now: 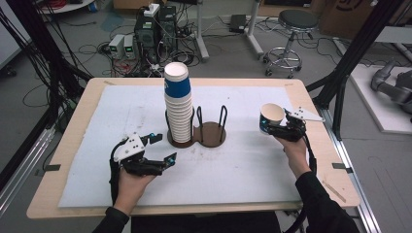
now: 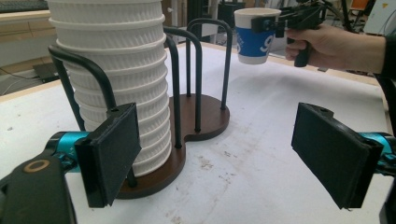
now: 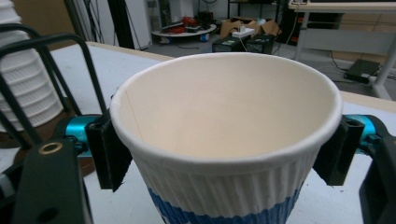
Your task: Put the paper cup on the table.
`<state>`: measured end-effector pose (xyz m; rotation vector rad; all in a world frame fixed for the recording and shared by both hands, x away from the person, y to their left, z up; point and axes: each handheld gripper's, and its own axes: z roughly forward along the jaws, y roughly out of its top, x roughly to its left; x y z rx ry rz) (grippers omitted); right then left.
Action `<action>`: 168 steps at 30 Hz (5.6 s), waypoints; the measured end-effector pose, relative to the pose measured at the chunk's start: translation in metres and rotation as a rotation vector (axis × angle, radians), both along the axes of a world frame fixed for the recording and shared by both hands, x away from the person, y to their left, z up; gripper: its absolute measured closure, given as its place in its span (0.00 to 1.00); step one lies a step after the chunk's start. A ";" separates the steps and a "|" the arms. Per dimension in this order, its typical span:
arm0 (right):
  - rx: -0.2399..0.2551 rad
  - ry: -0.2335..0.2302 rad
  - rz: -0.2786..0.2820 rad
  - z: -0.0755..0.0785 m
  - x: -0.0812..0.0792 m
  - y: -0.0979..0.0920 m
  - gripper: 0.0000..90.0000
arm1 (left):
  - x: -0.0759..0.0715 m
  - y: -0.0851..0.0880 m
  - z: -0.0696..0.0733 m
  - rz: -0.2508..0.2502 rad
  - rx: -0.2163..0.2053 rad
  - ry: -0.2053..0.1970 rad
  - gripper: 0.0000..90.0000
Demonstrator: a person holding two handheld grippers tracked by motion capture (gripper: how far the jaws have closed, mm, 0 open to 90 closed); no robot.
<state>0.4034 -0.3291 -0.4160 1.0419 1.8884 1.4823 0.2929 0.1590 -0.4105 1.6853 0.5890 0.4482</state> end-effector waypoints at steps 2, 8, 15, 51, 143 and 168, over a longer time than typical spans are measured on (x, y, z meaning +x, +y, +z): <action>0.001 0.018 -0.004 -0.004 0.004 0.000 0.23 | 0.000 -0.001 0.000 -0.005 0.000 -0.001 0.17; -0.024 0.047 -0.018 -0.014 0.012 0.002 0.23 | 0.000 -0.001 0.000 -0.006 0.000 -0.002 0.17; -0.025 0.058 -0.022 -0.020 0.016 0.004 0.23 | -0.002 0.000 0.000 -0.001 -0.004 -0.005 0.17; -0.101 0.110 -0.049 -0.021 0.007 0.002 0.20 | 0.000 -0.007 0.001 -0.023 0.008 -0.007 0.17; -0.006 0.002 0.281 0.035 -0.084 0.034 0.15 | -0.003 -0.012 0.008 -0.046 0.015 -0.027 0.17; -0.011 0.010 0.407 0.037 -0.085 0.048 0.15 | -0.009 -0.005 0.011 -0.064 0.007 -0.044 0.17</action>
